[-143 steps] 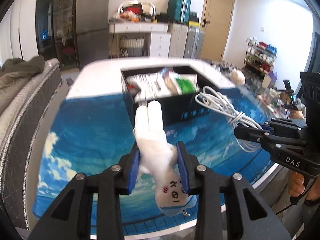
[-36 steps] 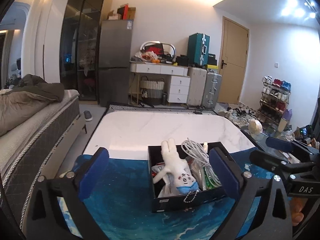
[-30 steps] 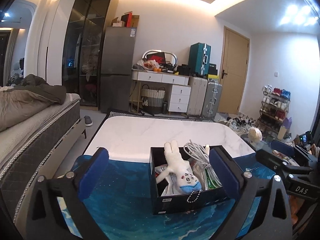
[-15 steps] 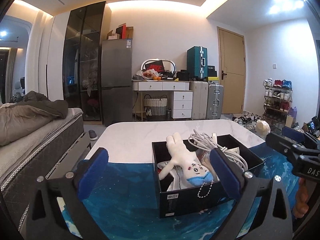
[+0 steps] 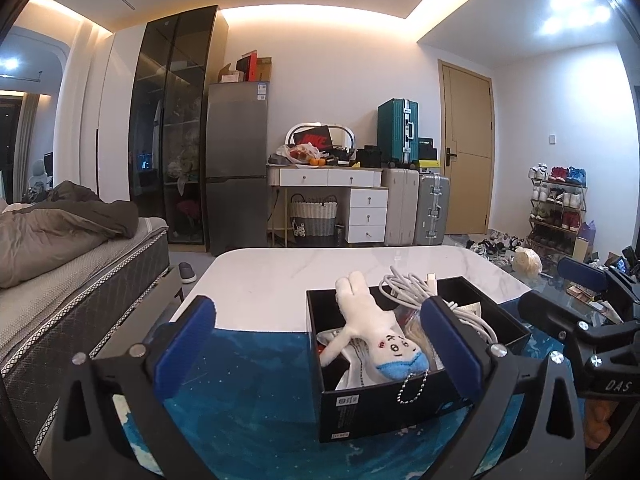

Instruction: Organize soft objects

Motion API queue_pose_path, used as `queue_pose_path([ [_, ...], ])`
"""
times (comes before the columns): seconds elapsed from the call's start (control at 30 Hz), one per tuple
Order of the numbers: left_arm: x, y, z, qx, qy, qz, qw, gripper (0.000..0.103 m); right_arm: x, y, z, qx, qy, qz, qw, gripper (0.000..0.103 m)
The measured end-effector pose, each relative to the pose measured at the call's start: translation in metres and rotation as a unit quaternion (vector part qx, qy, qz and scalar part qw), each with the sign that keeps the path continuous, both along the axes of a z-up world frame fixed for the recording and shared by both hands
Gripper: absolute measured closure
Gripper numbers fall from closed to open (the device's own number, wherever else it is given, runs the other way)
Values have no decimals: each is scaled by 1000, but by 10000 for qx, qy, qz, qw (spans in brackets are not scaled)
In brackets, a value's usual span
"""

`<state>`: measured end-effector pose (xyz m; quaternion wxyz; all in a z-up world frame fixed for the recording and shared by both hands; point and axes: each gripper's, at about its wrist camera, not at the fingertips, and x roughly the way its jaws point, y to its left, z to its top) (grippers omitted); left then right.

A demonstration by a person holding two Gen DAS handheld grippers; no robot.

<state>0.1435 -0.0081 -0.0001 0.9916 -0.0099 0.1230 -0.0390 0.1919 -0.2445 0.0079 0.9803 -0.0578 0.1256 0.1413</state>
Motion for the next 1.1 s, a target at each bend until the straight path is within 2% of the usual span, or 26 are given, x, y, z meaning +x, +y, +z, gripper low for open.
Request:
queue_pose_path([
  [0.7, -11, -5, -4, 13, -169, 139, 9998, 0, 0, -9, -1, 74, 24, -326, 9994, 4],
  [0.83, -12, -4, -5, 6, -188, 187, 9996, 0, -14, -10, 2, 178, -390, -324, 9986, 4],
  [0.9, -13, -2, -5, 2, -196, 189, 9996, 0, -21, -6, 3, 77, -527, -292, 9982, 4],
  [1.0, -14, -3, -5, 3, -185, 193, 9996, 0, -20, 2, 1, -115, -505, -229, 9984, 4],
  [1.1, -17, -2, -4, -3, -211, 226, 9995, 0, -17, 0, 0, -58, -429, -234, 9988, 3],
])
